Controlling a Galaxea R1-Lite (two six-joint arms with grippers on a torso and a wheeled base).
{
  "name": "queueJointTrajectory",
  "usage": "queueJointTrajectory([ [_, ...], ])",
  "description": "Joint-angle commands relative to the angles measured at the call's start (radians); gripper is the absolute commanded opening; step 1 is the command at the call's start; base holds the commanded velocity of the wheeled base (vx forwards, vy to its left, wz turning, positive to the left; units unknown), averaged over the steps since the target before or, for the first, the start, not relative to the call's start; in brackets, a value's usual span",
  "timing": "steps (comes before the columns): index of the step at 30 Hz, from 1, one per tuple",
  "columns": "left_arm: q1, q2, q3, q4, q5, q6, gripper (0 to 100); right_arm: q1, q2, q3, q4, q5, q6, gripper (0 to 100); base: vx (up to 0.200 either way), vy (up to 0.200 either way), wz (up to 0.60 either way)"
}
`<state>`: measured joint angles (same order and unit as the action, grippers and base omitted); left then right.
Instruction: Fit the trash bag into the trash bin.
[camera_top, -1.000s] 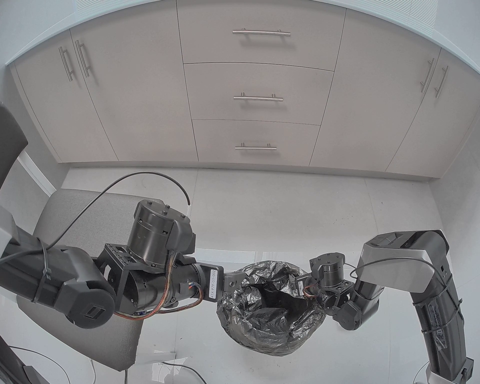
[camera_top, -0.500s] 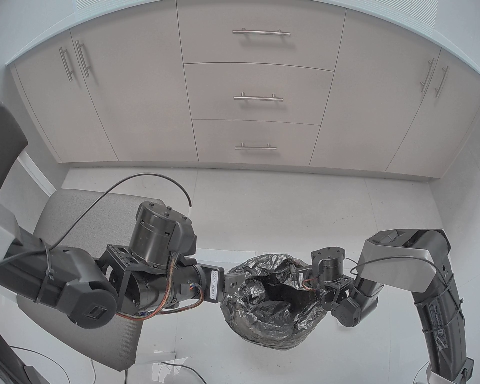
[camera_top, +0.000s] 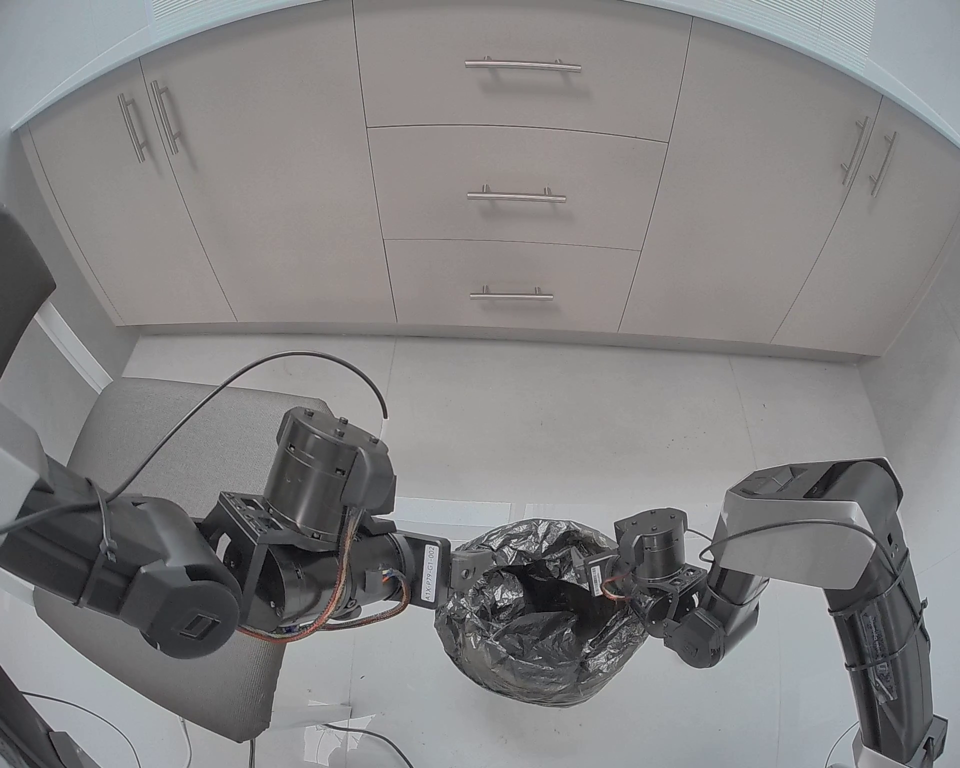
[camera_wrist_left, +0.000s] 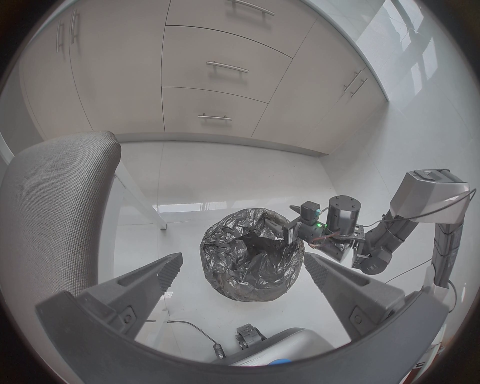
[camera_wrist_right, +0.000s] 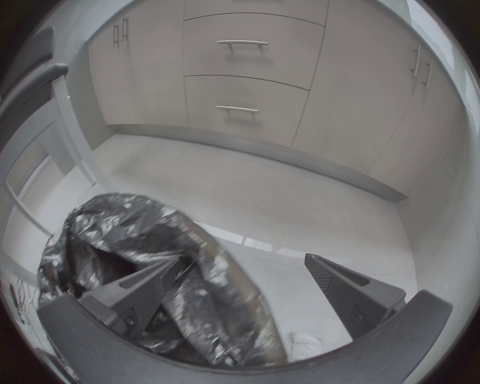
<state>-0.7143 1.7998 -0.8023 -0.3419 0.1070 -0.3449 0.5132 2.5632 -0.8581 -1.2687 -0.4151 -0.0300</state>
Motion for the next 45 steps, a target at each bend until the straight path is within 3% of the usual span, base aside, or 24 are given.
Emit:
queueJointTrajectory([
  [1, -0.001, 0.004, 0.000, 0.000, 0.000, 0.000, 100, 0.038, -0.075, 0.094, 0.000, 0.081, -0.001, 100, 0.000, 0.000, 0.00],
  [8, -0.001, 0.009, 0.000, -0.003, 0.000, 0.000, 100, 0.059, -0.182, 0.192, 0.003, 0.191, -0.001, 100, 0.000, 0.000, 0.00],
  [10, -0.001, 0.010, 0.000, -0.003, 0.000, 0.000, 100, 0.084, -0.218, 0.248, 0.006, 0.279, 0.001, 100, 0.000, 0.000, 0.00],
  [13, -0.001, 0.009, 0.000, -0.003, 0.000, 0.000, 100, 0.130, -0.227, 0.283, 0.012, 0.334, 0.001, 100, 0.000, 0.000, 0.00],
  [23, -0.001, 0.009, 0.000, -0.003, 0.000, 0.000, 100, 0.192, -0.133, 0.280, 0.012, 0.363, 0.032, 100, 0.000, 0.000, 0.00],
  [35, 0.001, 0.039, -0.006, -0.005, -0.001, -0.002, 100, 0.189, -0.057, 0.241, 0.023, 0.363, 0.032, 100, 0.000, 0.000, 0.00],
  [45, 0.009, 0.069, -0.009, -0.006, -0.003, -0.002, 100, 0.160, -0.057, 0.103, 0.227, 0.363, 0.053, 100, 0.000, 0.000, 0.00],
])
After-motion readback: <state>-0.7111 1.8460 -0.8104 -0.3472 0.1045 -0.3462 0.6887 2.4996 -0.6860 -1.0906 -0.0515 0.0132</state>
